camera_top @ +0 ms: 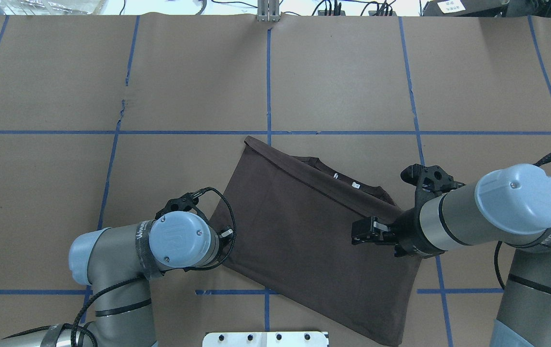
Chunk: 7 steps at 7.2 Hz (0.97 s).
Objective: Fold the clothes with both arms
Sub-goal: 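Rotate the shirt upright with the right gripper while the left gripper pushes its far edge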
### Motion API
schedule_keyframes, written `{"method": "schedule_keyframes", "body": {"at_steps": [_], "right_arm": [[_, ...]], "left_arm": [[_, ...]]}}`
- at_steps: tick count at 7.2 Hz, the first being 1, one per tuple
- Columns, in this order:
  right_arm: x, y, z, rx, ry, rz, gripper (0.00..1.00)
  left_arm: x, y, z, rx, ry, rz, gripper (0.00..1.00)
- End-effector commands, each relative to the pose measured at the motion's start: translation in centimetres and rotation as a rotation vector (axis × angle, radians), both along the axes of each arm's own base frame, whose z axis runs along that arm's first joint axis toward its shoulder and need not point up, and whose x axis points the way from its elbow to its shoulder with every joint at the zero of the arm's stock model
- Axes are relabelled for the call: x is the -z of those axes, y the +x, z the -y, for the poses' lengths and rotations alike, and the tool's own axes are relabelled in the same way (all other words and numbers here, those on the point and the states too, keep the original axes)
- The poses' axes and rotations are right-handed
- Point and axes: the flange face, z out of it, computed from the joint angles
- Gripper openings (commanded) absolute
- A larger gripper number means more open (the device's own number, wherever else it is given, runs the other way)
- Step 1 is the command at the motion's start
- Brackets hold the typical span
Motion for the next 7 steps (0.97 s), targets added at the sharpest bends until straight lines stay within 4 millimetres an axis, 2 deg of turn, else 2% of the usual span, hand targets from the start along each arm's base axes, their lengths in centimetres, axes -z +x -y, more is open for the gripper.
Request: {"method": "schedule_keyframes", "body": {"at_steps": [1, 3, 4, 5, 6, 7], "right_arm": [[-0.1, 0.1, 0.1, -0.003, -0.001, -0.001, 1.0], [-0.1, 0.3, 0.3, -0.005, -0.003, -0.001, 1.0], [-0.2, 0.3, 0.3, -0.006, -0.005, -0.005, 1.0], [-0.2, 0.5, 0.7, -0.015, -0.004, -0.005, 1.0], [-0.6, 0.1, 0.9, -0.019, -0.006, -0.014, 1.0], [-0.6, 0.2, 1.0, -0.023, -0.005, -0.013, 1.0]], "left_arm": [[0.2, -1.2, 2.0, 0.03, 0.008, -0.002, 0.0], [-0.5, -4.9, 8.5, 0.075, 0.074, 0.033, 0.0], [-2.1, -6.0, 11.8, 0.093, 0.094, 0.071, 0.0], [-2.7, -7.9, 16.3, 0.112, 0.152, 0.075, 0.0], [-2.7, -8.7, 20.5, 0.13, 0.207, 0.062, 0.0], [-2.4, -8.3, 25.5, 0.121, 0.277, 0.075, 0.0]]}}
